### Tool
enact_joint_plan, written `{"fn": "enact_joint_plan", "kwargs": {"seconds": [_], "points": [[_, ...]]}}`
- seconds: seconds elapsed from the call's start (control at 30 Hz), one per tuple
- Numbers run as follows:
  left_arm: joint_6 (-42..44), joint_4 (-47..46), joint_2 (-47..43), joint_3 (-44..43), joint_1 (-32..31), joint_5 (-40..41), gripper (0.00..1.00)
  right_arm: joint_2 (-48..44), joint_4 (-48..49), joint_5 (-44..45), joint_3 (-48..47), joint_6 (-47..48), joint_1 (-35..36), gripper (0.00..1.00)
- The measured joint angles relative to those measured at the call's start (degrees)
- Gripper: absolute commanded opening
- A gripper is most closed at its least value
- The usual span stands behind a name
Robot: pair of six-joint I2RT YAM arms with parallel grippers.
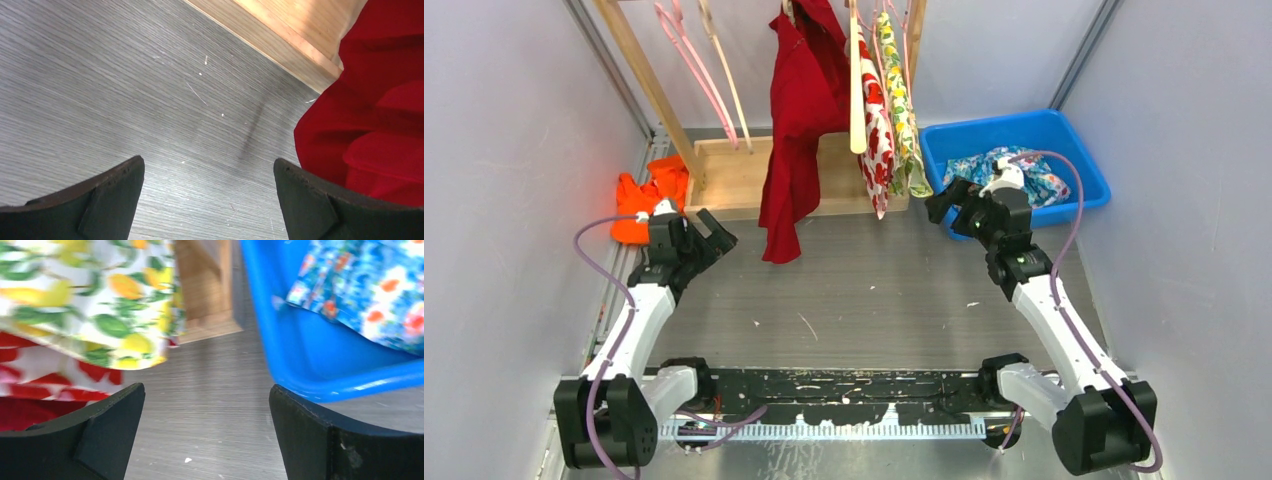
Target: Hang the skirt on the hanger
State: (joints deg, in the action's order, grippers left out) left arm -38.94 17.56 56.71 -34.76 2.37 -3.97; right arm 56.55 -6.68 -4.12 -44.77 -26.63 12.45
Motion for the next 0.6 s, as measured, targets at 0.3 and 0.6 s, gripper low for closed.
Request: {"fn": "enact_joint_plan", "kwargs": {"seconds": [0.3, 0.6], "points": [[6.60, -4.07, -0.22, -0.85, 0.00, 8.63, 1.00, 0.09, 3.54, 5.81, 6.54, -0.87, -3.45, 1.00], [11.17, -9.51, -0.39, 1.49, 1.86, 11.85, 1.00, -2.86, 11.54, 13.20, 15.61, 3.39, -3.45, 1.00]]}}
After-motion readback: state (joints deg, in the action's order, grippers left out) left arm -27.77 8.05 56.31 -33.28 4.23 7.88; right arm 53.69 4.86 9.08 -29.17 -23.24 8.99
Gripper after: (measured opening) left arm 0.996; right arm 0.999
